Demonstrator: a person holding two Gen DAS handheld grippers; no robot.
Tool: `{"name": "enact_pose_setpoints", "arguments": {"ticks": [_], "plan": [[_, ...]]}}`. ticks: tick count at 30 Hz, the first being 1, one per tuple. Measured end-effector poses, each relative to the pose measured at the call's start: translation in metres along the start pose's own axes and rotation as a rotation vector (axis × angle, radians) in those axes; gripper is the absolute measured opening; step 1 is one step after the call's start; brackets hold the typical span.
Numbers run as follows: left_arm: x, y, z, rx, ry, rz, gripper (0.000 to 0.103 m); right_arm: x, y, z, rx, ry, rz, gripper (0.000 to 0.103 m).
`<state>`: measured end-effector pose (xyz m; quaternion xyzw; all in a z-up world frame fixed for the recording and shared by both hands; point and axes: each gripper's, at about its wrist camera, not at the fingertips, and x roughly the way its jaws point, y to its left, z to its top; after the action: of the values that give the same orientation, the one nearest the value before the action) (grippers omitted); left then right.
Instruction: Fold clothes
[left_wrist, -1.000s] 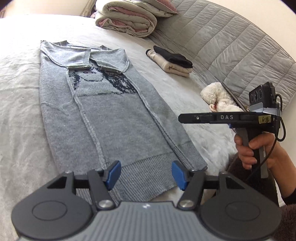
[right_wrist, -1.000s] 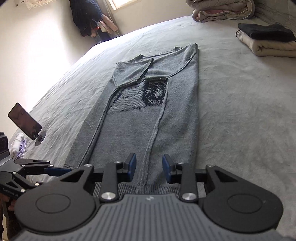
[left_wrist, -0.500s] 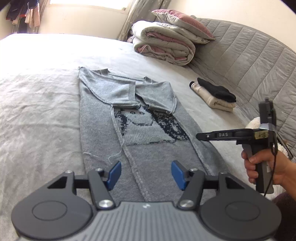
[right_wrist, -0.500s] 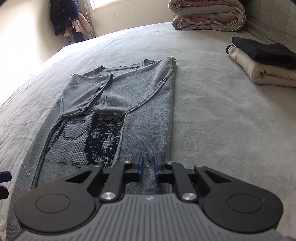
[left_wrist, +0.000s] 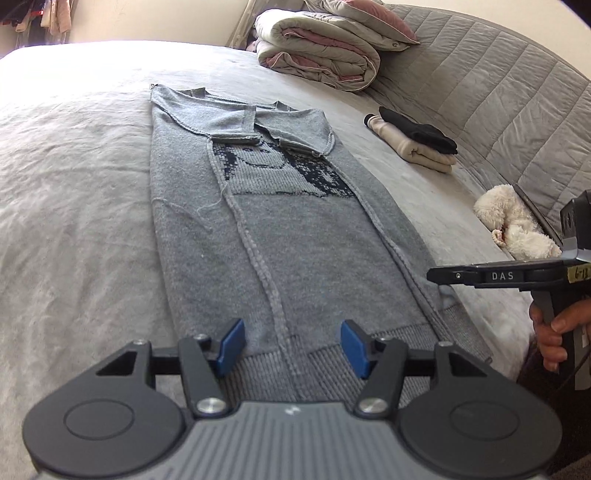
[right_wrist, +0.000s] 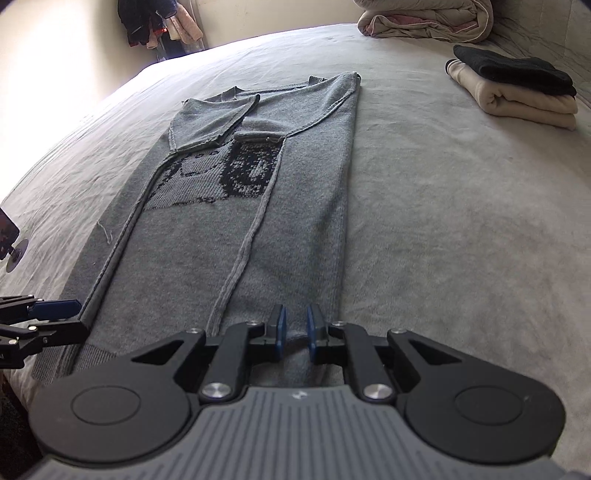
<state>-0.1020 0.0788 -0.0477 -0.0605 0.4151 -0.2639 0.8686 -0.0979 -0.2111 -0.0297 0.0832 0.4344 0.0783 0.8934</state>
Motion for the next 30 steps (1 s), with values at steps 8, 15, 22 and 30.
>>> {"name": "enact_pose_setpoints", "arguments": {"ticks": [8,15,22,30], "plan": [[-0.03,-0.015,-0.026,0.012,0.055,-0.043,0.064,-0.039,0.007,-0.037,0.077,0.047,0.059,0.026],[-0.054,0.003,-0.029,-0.139,0.046,-0.056,0.087,-0.063,-0.002,-0.045,0.195,0.074,0.151,0.073],[-0.058,0.058,-0.025,-0.466,0.085,-0.054,0.092,-0.06,-0.027,-0.04,0.393,0.121,0.182,0.079],[-0.054,0.077,-0.029,-0.57,0.11,-0.112,0.096,-0.055,-0.033,-0.039,0.423,0.15,0.165,0.087]]}}
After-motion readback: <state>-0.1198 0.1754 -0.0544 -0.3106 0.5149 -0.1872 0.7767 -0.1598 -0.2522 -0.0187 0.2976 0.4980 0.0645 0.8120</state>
